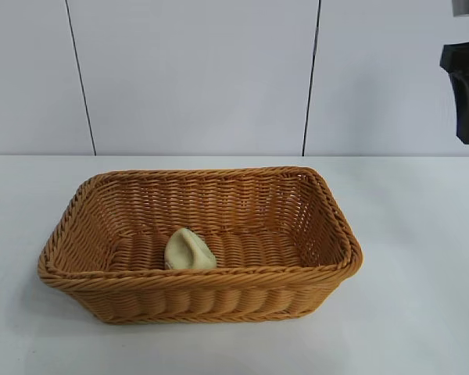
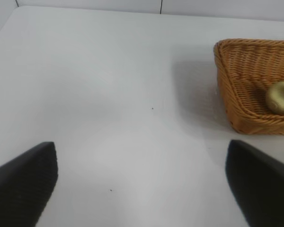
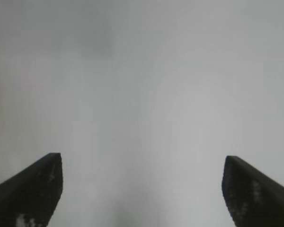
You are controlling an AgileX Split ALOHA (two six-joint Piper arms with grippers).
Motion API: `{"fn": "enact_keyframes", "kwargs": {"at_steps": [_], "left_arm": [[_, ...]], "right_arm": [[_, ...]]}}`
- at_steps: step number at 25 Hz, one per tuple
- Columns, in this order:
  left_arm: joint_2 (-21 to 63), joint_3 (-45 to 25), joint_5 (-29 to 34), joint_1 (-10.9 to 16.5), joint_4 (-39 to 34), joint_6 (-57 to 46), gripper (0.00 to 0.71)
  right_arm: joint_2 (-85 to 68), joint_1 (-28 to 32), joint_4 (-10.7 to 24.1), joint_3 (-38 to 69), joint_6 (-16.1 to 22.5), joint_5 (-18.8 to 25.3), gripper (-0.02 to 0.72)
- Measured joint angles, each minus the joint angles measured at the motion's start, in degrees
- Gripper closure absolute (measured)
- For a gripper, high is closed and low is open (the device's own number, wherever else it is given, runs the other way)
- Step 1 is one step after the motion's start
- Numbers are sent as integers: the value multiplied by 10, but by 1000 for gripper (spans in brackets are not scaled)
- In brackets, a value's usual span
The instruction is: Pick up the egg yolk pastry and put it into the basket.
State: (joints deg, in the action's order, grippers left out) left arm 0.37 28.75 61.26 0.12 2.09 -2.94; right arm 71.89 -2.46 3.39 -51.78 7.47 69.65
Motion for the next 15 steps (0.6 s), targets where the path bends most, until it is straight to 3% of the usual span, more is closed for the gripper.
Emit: {"fn": "enact_keyframes", "kwargs": {"at_steps": [8,15], "left_arm": [[0,0,0,0,0,0,18],[0,0,0,0,0,0,18]], "right_arm": [[-262,0,-2,176,-33,-74,48],[-470,0,-12,229,-51,-104,48]]}}
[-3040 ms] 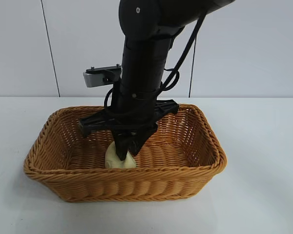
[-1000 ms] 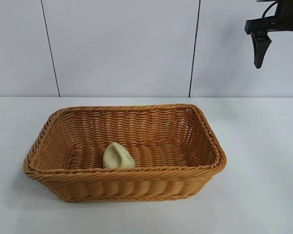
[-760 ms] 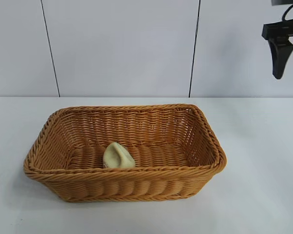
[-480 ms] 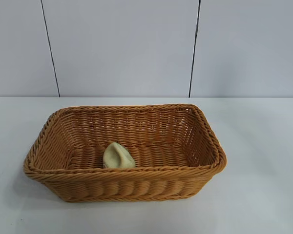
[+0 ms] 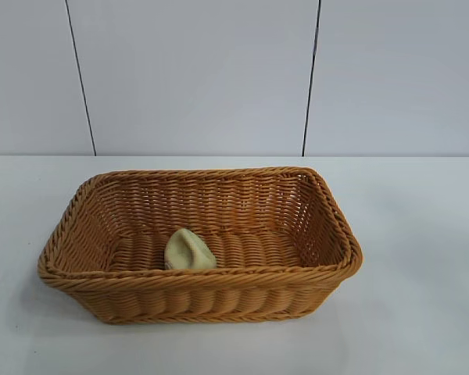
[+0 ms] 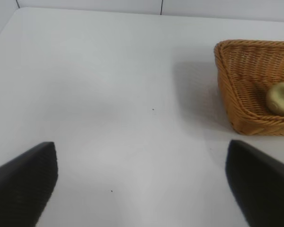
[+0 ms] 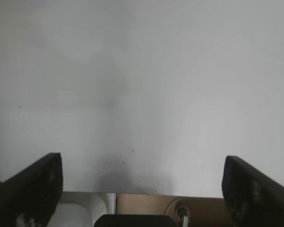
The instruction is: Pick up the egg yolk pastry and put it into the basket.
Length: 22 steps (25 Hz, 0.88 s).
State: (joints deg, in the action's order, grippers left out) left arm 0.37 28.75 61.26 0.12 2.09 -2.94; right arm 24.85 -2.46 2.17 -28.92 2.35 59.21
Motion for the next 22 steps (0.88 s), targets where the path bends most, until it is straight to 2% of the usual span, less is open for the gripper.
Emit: {"fn": "enact_keyframes", "kwargs": {"at_steps": [12,18,22], "left_arm": [[0,0,0,0,0,0,18],[0,0,0,0,0,0,18],[0,0,0,0,0,0,18]], "right_arm": [[-146,0,-4,1,-2,-6,48],[-212,32,-9,2,-2,-6,48],[-251,30,-12,2,-2,-4,48]]}}
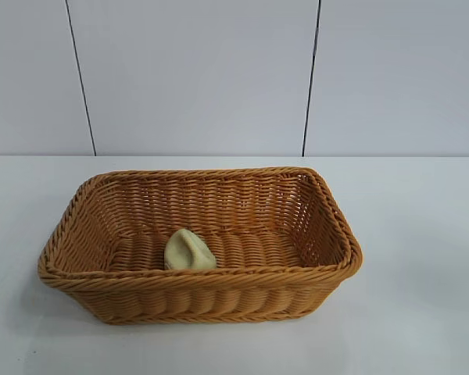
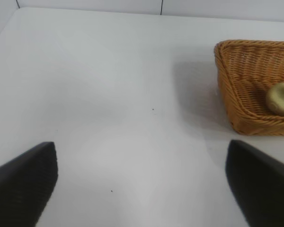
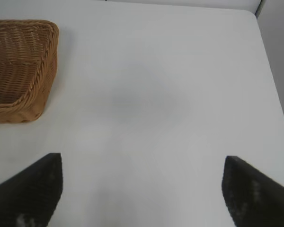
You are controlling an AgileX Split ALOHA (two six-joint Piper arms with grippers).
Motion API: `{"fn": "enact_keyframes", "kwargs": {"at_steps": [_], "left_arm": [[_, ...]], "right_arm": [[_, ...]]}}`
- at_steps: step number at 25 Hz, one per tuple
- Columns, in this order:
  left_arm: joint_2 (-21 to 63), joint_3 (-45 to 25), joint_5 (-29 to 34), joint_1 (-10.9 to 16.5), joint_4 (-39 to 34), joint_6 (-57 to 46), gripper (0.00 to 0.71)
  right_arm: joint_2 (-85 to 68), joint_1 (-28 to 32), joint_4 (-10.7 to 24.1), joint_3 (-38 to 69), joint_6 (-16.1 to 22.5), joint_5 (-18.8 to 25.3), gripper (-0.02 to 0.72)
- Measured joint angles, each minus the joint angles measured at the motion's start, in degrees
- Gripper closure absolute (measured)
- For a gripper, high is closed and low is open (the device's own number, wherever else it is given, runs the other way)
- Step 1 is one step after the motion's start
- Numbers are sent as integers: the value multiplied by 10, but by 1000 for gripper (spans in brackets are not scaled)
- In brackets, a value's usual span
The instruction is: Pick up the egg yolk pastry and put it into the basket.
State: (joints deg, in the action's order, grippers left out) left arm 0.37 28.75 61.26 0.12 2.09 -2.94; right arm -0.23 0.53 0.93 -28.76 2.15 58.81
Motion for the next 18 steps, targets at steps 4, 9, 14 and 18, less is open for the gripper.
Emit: {"fn": "enact_keyframes", "kwargs": {"at_steps": [4,9,14,18], "left_arm": [[0,0,0,0,0,0,18],[0,0,0,0,0,0,18],[0,0,0,0,0,0,18],[0,0,0,0,0,0,18]], "right_arm": [[0,-15,-4,0,0,1,48],[0,-16,-9,0,0,1,48],[0,-16,-9,0,0,1,48],[0,-16,-9,0,0,1,48]]}}
